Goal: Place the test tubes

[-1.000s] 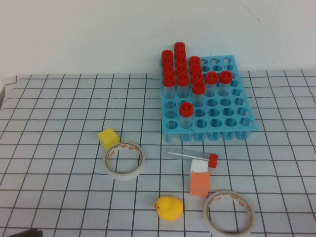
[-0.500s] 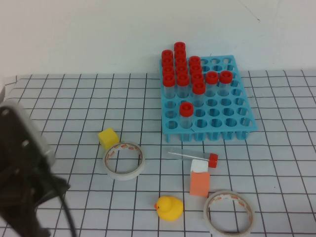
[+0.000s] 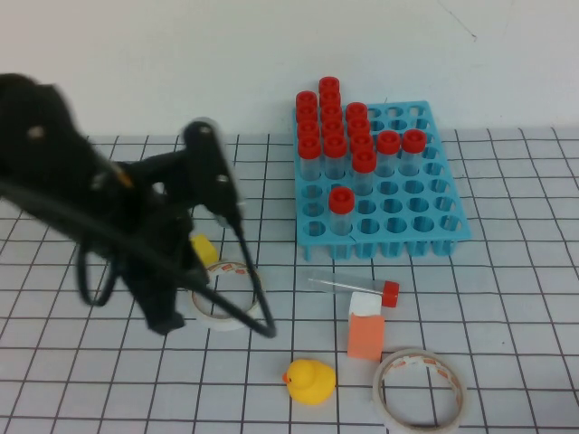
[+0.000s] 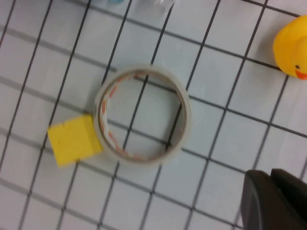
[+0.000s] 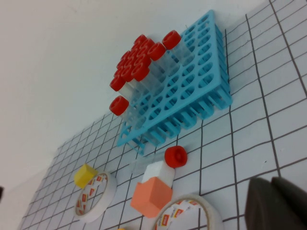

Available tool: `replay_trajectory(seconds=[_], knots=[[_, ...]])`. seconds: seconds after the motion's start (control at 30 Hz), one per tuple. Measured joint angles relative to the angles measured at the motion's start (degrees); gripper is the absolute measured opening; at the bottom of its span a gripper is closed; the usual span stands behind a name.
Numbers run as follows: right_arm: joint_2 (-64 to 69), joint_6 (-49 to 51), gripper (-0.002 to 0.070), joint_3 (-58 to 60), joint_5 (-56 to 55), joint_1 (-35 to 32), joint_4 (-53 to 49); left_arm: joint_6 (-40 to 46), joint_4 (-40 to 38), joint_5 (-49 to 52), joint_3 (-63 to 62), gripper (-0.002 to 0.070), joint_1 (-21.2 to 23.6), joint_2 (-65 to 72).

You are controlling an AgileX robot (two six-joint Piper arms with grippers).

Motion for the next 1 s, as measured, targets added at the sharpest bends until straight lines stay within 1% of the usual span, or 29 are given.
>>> replay_trajectory(seconds=[0.13, 0.17, 0.23, 0.3, 0.47, 0.53, 0.6, 0.67, 0.87, 1.0], knots=[[0.0, -0.2, -0.0001, 0.0, 0.0, 0.0, 0.0, 4.6, 0.5, 0.1, -4.6, 0.0008, -2.3, 6.6], [0.0, -0.2, -0.0001, 0.0, 0.0, 0.0, 0.0, 5.5, 0.6, 0.0, -5.3, 0.0018, -2.6, 7.9], [0.0, -0.2, -0.0001, 0.0, 0.0, 0.0, 0.0, 7.3, 0.8, -0.4, -6.9, 0.0063, -3.7, 11.0], [0.0, -0.6, -0.0001, 0.0, 0.0, 0.0, 0.0, 8.8, 1.0, -0.9, -8.1, 0.0141, -4.7, 13.9], [0.0, -1.2, -0.0001, 0.0, 0.0, 0.0, -0.1, 11.7, 3.4, -5.3, -9.3, 0.0391, -7.1, 19.1], [0.0, -1.3, -0.0001, 0.0, 0.0, 0.0, -0.1, 11.9, 4.6, -7.9, -9.4, 0.0442, -8.1, 20.7], [0.0, -1.3, -0.0001, 0.0, 0.0, 0.0, -0.1, 12.2, 5.2, -11.0, -9.4, 0.0466, -8.9, 22.3], [0.0, -1.3, -0.0001, 0.0, 0.0, 0.0, -0.1, 12.3, 5.5, -14.2, -9.4, 0.0476, -9.7, 23.8], [0.0, -1.3, -0.0001, 0.0, 0.0, 0.0, -0.1, 11.8, 5.8, -21.9, -9.4, 0.0484, -10.1, 26.8], [0.0, -1.3, -0.0001, 0.0, 0.3, 0.0, -0.1, 11.4, 6.5, -25.1, -9.6, 0.0486, -10.1, 28.1]])
